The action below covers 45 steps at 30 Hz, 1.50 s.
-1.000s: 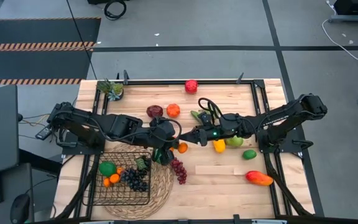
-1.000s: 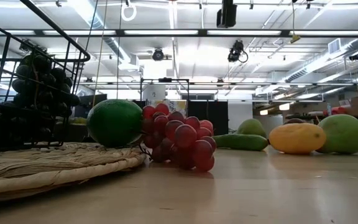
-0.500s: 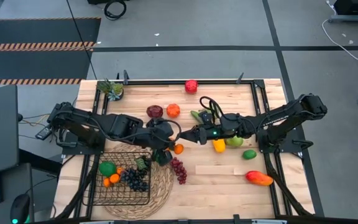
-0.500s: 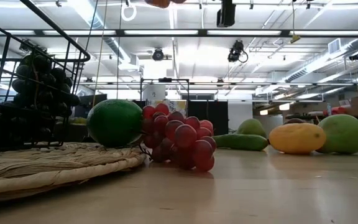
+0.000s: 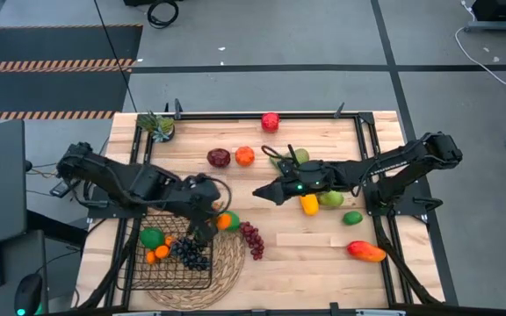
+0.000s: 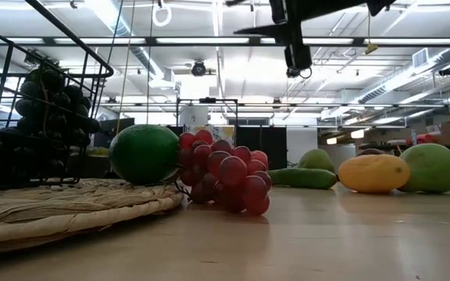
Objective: Build produce basket
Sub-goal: Put the tangerine into the black wire basket, then put the cucumber into the black wire basket
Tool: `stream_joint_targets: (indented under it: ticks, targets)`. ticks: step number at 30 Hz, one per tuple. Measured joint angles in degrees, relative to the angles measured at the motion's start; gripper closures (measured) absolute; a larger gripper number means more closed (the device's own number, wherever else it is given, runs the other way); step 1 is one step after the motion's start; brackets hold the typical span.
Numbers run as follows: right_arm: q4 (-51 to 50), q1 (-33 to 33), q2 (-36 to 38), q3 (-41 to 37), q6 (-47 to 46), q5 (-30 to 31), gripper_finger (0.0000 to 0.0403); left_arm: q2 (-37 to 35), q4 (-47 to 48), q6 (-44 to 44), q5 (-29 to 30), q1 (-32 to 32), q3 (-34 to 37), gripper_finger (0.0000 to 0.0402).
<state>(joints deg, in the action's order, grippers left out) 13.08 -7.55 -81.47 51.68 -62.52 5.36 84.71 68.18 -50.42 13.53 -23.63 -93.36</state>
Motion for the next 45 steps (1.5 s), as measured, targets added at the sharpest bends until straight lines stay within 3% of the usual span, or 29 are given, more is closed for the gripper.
stream_joint_targets:
  ticks: [8, 13, 17, 25, 30, 36, 45]
  targets:
    - [-1.19, 0.93, 0.00, 0.00, 0.67, -2.33, 0.0233, -1.29, 13.03, -9.39, -4.19, -8.45, 0.00, 0.0382]
    - [-1.40, 2.08, 0.00, 0.00, 0.67, -2.46, 0.0233, -1.09, 13.69, -13.87, -0.90, -13.01, 0.02, 0.0360]
    - [-2.80, 3.47, 0.00, 0.00, -2.38, -2.47, 0.0233, -1.09, 15.76, -17.33, -0.03, -13.58, 0.00, 0.0312]
    - [-3.59, 6.42, 0.00, 0.00, -2.99, -5.11, 0.0232, -1.09, 19.49, -22.55, 0.79, -13.58, 0.02, 0.0173]
    - [-8.34, 8.54, 0.00, 0.00, -2.46, -5.46, 0.0232, -1.09, 19.20, -22.42, 4.58, -12.81, 0.02, 0.0130]
    - [-19.85, 11.90, 0.00, 0.00, 1.75, -5.44, 0.0232, -1.38, 7.67, -20.35, 7.34, -6.93, 0.02, 0.0130]
    - [-27.14, 14.65, 0.00, 0.00, 10.53, -6.94, 0.0233, -1.48, -21.35, 0.49, 9.38, 3.58, 0.02, 0.0155]
